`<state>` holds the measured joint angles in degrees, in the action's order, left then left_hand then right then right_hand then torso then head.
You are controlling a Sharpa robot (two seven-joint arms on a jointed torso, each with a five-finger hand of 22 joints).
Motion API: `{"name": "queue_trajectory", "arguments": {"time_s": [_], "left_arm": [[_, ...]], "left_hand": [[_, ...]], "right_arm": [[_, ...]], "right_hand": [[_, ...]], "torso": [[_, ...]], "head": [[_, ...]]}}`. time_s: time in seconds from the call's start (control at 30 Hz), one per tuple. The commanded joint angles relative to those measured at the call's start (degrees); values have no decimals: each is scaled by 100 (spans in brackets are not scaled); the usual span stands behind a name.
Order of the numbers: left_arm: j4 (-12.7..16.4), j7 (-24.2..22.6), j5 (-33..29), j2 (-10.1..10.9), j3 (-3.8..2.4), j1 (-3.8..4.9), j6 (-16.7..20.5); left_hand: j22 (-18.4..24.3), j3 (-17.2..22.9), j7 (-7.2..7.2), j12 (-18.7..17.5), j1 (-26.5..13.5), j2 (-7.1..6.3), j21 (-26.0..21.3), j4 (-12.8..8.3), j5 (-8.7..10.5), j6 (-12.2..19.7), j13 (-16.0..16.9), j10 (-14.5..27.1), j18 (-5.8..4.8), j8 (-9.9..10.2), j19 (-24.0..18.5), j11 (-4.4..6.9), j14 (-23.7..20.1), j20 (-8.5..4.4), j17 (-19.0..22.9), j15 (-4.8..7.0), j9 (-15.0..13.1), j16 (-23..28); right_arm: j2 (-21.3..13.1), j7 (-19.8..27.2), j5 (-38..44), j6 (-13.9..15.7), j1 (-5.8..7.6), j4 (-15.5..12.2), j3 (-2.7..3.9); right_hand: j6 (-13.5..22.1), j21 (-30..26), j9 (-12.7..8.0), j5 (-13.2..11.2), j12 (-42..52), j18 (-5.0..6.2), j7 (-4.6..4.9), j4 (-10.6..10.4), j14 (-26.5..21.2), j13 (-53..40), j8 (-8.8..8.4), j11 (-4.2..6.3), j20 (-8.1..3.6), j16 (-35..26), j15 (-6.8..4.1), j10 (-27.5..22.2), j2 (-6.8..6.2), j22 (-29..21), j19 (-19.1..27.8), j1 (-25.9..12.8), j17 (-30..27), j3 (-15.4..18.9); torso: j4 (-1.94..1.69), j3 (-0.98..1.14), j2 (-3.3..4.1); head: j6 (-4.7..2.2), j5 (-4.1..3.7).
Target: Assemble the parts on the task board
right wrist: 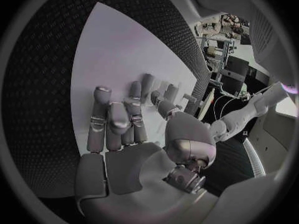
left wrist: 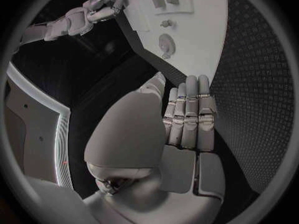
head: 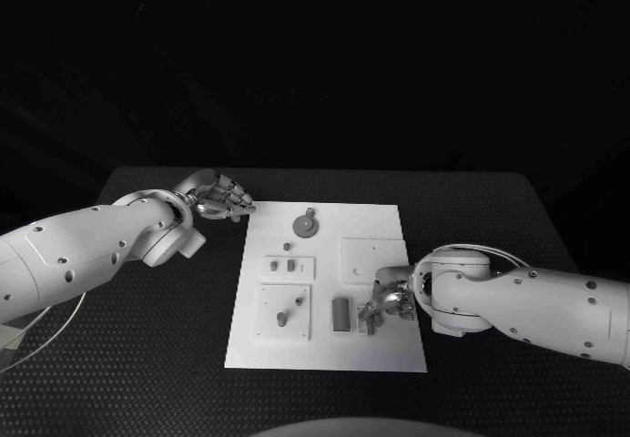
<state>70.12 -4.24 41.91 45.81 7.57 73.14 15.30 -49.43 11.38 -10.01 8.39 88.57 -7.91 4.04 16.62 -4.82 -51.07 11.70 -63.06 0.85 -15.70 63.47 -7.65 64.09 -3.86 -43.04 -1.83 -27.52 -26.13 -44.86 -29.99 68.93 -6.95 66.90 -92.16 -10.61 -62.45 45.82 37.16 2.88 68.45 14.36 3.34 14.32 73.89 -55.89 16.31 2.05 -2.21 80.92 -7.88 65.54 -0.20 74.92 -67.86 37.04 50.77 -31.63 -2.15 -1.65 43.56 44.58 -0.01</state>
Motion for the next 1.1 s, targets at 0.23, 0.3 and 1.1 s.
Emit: {"name": "queue_trajectory", "arguments": {"time_s": [0.23,0.3,1.1], "left_arm": [[15,-16,-16,5,-3,5,-68],[13,-15,-15,4,-3,5,-69],[20,6,3,18,-3,5,-76]], "left_hand": [[-7,38,9,23,-66,11,16,0,-23,36,-7,50,66,19,24,-2,43,-3,-13,4,-6,35],[-7,39,10,23,-67,11,16,0,-22,35,-7,50,66,19,24,-2,43,-3,-14,4,-6,35],[-9,48,12,26,-67,13,16,-3,-23,33,-9,49,67,17,24,-1,47,-4,-26,5,-7,45]], "right_arm": [[-32,-190,203,-269,-104,95,-86],[-46,-187,203,-272,-104,93,-86],[-258,-217,470,-79,-104,22,-87]], "right_hand": [[108,9,21,17,-10,64,70,220,-4,-13,-56,27,14,32,-31,5,235,116,21,115,-13,-30],[109,12,22,17,-10,64,71,231,-4,-15,-58,26,14,33,-31,5,233,117,23,151,-13,-33],[142,14,41,18,-44,64,91,240,-12,-1,-98,6,24,13,-12,7,-44,110,52,648,-36,22]], "torso": [[0,2,0],[0,1,1],[5,3,3]], "head": [[18,-3],[20,-7],[-2,-27]]}}
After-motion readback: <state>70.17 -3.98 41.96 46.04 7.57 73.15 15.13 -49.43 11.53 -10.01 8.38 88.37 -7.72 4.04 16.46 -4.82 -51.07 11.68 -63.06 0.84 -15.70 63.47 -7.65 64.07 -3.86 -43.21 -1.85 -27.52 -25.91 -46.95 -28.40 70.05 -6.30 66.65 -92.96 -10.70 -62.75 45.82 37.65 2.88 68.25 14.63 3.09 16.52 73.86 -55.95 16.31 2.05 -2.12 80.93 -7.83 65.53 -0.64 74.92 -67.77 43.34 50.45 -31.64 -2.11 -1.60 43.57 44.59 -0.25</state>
